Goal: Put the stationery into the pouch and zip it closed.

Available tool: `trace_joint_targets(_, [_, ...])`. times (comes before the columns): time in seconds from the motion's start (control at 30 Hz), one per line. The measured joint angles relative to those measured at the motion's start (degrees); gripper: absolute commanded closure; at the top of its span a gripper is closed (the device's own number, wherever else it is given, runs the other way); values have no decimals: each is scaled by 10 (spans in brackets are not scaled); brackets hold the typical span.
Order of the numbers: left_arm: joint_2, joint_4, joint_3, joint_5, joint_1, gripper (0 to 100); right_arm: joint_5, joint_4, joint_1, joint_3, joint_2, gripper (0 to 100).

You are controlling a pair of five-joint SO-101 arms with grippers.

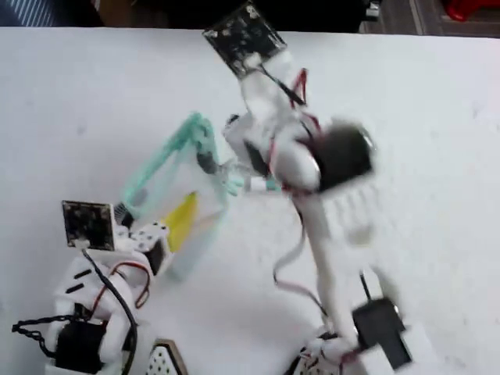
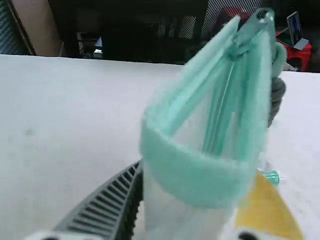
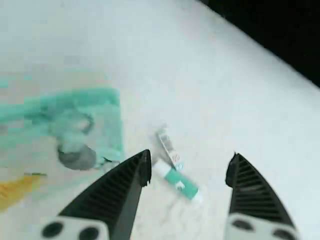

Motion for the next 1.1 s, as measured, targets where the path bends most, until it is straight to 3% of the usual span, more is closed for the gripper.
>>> trace_joint_targets(0.27, [0, -9, 1, 15, -37, 703, 94, -33, 27, 62, 152, 769])
trace_joint_targets(0.63, [0, -11, 1, 39, -76, 703, 99, -178, 35, 79, 357, 769])
trace_joint_targets(0.97, [0, -11, 1, 39, -76, 703, 99, -251, 36, 79, 435, 772])
trace_joint_targets(1.03, [0, -11, 1, 39, -76, 703, 99, -258, 36, 79, 447, 824])
trace_joint_targets(1.1, [0, -11, 1, 39, -76, 703, 99, -267, 36, 78, 455, 937])
